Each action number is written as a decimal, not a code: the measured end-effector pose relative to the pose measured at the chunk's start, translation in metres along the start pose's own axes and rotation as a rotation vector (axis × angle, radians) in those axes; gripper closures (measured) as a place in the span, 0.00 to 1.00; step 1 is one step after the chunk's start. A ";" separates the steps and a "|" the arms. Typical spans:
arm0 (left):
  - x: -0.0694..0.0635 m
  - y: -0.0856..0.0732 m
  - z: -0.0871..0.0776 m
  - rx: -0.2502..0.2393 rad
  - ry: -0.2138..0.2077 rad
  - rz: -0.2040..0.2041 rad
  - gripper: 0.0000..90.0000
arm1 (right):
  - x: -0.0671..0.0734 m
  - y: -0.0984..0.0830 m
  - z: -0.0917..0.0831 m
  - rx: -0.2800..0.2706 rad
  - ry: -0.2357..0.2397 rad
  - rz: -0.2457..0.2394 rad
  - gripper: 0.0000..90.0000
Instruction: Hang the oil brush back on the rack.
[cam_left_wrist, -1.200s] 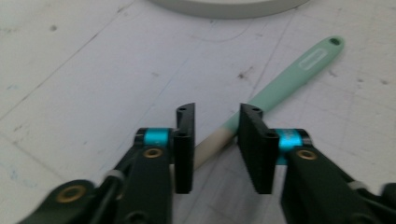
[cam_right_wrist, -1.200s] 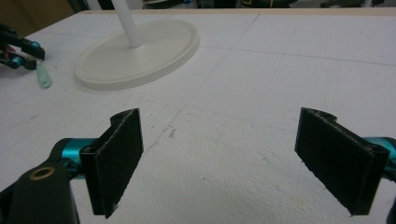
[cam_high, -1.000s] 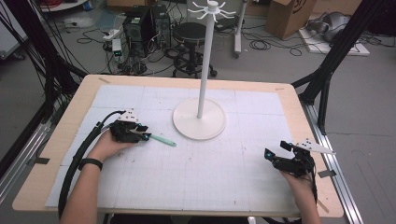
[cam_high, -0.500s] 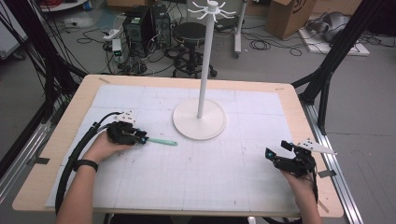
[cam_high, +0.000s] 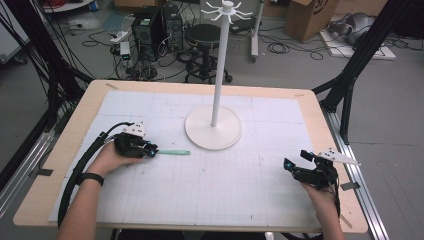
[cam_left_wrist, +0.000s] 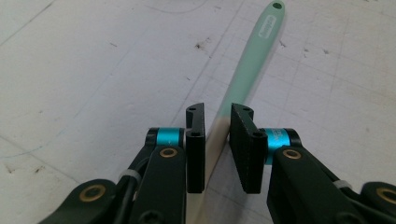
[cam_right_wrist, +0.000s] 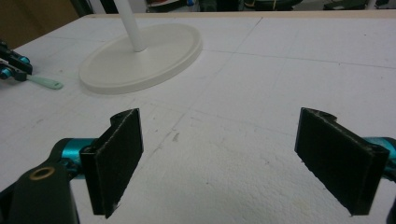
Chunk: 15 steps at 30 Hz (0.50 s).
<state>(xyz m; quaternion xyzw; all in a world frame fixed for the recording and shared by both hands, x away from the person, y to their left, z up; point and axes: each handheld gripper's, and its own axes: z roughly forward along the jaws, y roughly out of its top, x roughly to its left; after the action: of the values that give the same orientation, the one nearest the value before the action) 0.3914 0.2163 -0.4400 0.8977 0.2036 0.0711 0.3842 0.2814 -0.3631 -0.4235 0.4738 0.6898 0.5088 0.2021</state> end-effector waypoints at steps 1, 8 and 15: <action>0.000 0.000 0.000 -0.002 0.002 0.001 0.84 | 0.000 0.000 0.000 0.001 0.000 0.001 0.16; -0.001 -0.006 0.000 -0.044 0.006 -0.017 0.86 | 0.001 0.000 0.003 0.012 0.003 -0.004 0.16; -0.005 -0.002 0.001 -0.027 0.006 0.028 0.92 | 0.000 0.001 0.003 0.005 0.004 0.001 0.16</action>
<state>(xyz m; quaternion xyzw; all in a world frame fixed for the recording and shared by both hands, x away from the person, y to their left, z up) 0.3867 0.2148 -0.4415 0.8950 0.1912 0.0819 0.3946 0.2839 -0.3613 -0.4240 0.4738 0.6912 0.5080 0.1993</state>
